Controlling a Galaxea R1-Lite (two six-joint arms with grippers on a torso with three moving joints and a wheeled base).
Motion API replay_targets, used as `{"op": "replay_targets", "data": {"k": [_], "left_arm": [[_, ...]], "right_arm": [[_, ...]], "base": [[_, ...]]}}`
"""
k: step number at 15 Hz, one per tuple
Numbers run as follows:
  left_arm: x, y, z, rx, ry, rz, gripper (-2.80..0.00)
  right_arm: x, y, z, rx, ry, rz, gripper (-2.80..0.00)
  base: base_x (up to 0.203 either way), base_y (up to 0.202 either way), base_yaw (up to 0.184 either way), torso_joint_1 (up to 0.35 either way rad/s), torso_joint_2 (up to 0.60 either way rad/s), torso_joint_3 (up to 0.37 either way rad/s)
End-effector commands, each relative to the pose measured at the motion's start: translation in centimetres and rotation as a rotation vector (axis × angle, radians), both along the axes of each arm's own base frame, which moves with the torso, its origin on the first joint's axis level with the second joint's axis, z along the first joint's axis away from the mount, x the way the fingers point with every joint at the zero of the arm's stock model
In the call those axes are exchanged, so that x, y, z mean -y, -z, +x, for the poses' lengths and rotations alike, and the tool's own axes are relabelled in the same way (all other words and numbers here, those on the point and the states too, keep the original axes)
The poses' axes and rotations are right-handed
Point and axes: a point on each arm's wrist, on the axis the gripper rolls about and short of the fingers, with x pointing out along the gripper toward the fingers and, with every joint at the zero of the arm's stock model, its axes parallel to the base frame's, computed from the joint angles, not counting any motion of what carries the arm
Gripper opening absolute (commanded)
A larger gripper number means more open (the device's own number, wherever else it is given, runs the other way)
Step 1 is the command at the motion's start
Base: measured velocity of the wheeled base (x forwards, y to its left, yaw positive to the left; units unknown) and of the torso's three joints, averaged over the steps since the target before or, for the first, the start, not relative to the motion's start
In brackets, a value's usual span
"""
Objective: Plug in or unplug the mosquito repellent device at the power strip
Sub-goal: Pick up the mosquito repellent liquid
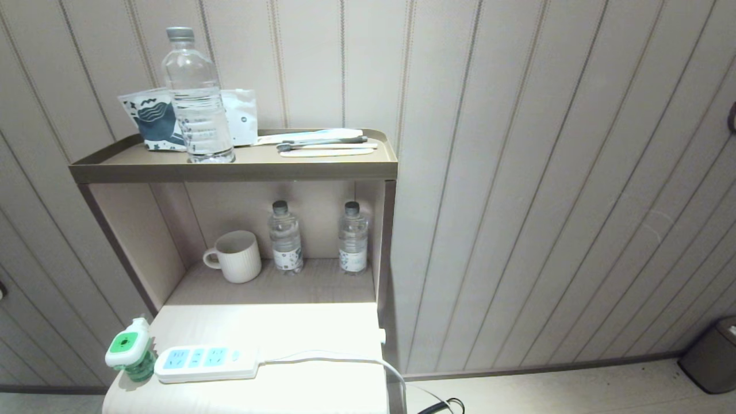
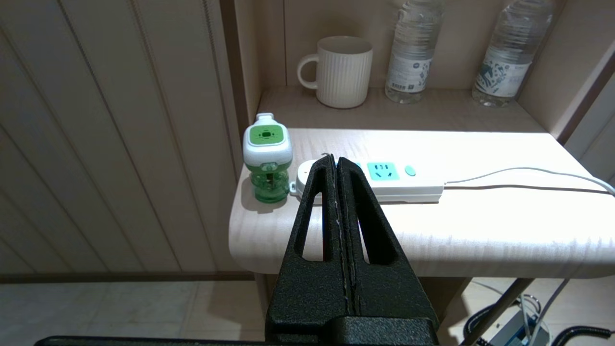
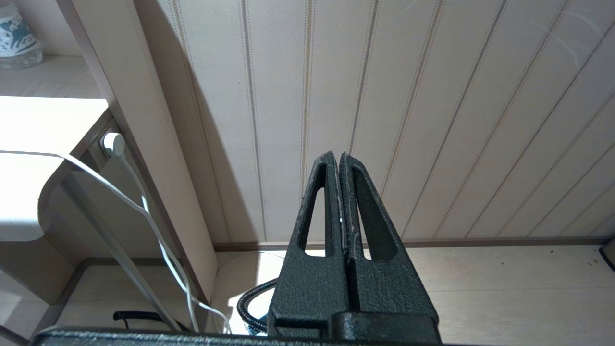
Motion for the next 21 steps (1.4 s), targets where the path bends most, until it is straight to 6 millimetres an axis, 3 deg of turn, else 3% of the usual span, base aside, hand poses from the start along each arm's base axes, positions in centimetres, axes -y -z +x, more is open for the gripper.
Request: {"op": "replay_targets", "data": {"k": [1, 21], "left_arm": [[0.00, 0.03, 0.01, 0.000, 0.000, -0.001, -2.80], [0.00, 0.03, 0.02, -0.002, 0.002, -0.002, -2.80]], "right_arm": [[0.00, 0.00, 0.01, -0.002, 0.000, 0.000, -2.80], [0.00, 0.00, 0.01, -0.002, 0.000, -0.002, -2.80]], "base": [[0.000, 0.000, 0.000, 0.000, 0.00, 0.000], [0.000, 0.000, 0.000, 0.000, 0.00, 0.000]]}}
